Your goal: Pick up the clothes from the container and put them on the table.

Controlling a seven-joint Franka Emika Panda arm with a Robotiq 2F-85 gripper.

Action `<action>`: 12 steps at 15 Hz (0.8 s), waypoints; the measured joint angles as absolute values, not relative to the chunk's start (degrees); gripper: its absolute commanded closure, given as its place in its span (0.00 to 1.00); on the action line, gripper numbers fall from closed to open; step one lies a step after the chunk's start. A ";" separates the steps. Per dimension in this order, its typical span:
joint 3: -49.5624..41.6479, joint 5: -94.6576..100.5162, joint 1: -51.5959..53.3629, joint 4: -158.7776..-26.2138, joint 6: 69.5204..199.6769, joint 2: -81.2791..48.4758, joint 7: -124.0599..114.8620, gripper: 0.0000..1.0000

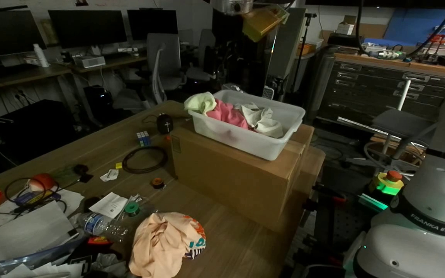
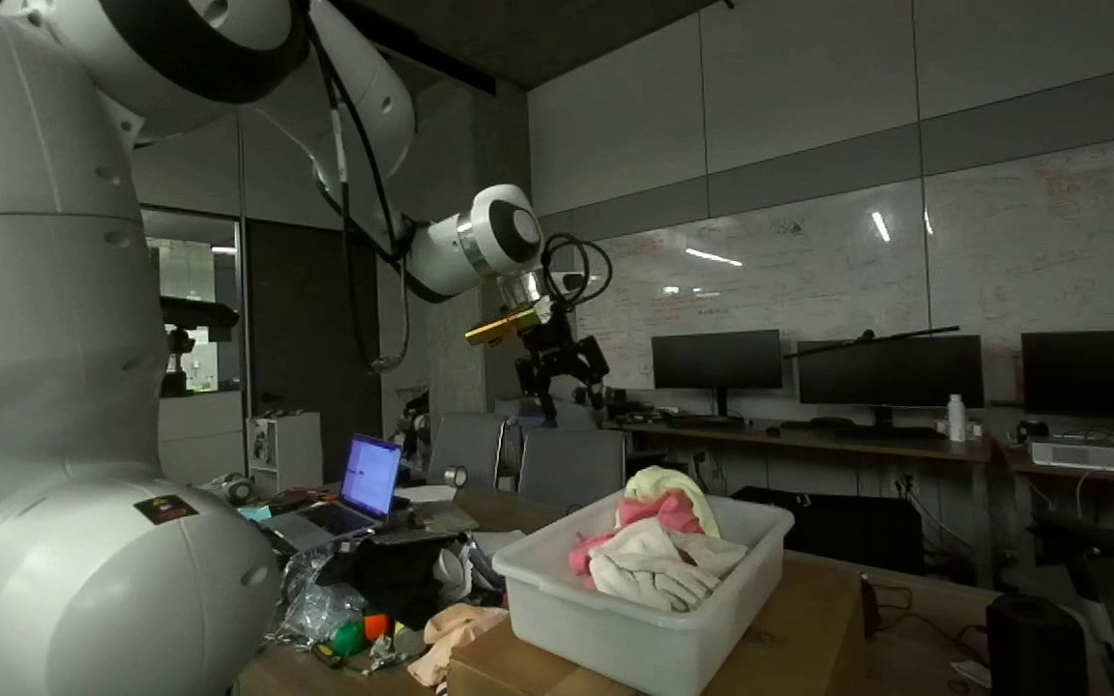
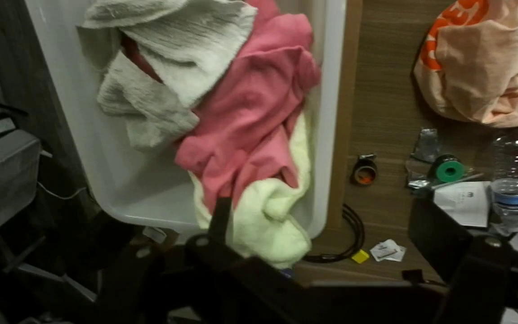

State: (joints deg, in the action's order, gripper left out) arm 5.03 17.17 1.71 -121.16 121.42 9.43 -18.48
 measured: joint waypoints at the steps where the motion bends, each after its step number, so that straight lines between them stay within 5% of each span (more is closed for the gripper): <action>1: 4.06 17.17 0.78 -121.84 121.84 9.62 -18.48 0.00; 12: -3.24 9.04 -4.63 -127.63 125.29 4.78 -16.70 0.00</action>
